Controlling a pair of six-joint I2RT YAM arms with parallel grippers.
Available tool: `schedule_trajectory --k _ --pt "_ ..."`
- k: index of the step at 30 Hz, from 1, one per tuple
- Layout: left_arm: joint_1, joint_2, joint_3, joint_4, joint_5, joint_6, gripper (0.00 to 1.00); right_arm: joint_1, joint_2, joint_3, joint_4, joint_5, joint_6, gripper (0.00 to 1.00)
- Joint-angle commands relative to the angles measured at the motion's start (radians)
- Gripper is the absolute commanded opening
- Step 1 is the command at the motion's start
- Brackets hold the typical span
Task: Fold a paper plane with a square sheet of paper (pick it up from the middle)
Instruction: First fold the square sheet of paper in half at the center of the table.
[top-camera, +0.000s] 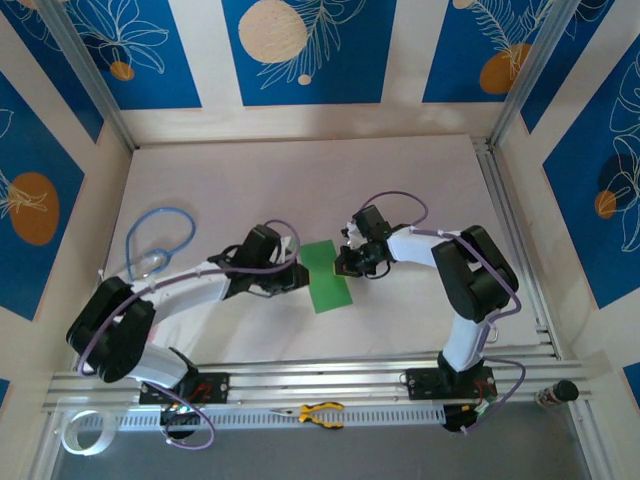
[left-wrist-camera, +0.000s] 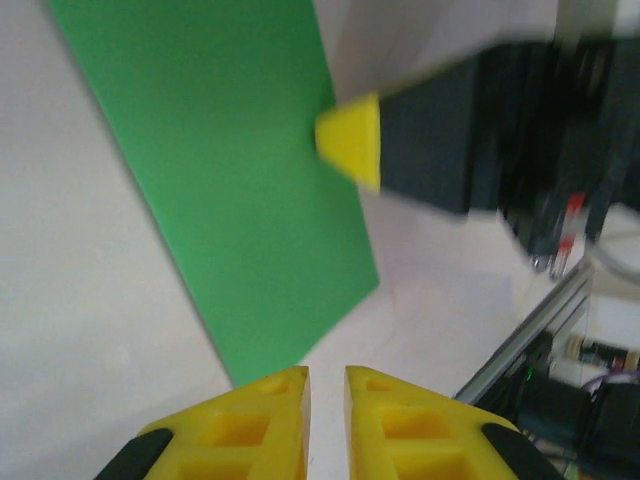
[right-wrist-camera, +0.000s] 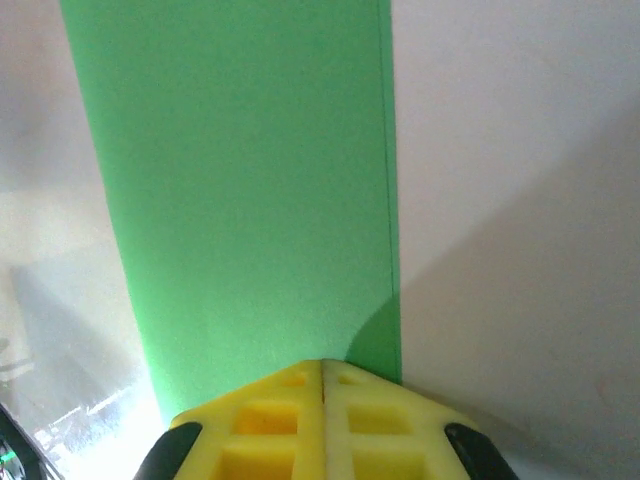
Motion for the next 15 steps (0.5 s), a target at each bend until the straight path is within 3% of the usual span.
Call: schedule_trajectory --k 1,7,11,15 --pt "0.038 0.096 0.087 0.035 0.0 -0.007 0.18 0.006 -0.104 0.001 -0.106 0.034 0.029 0.15" --pt "0.049 0.282 0.265 -0.045 -0.001 0.048 0.17 -0.087 -0.302 -0.097 -0.12 0.002 0.105 0.2" --pt "0.064 0.346 0.297 -0.036 0.004 0.071 0.17 -0.163 -0.386 -0.177 -0.096 -0.121 0.127 0.25" --pt "0.1 0.386 0.298 0.002 0.037 0.085 0.17 -0.155 -0.402 -0.197 -0.101 -0.191 0.12 0.33"
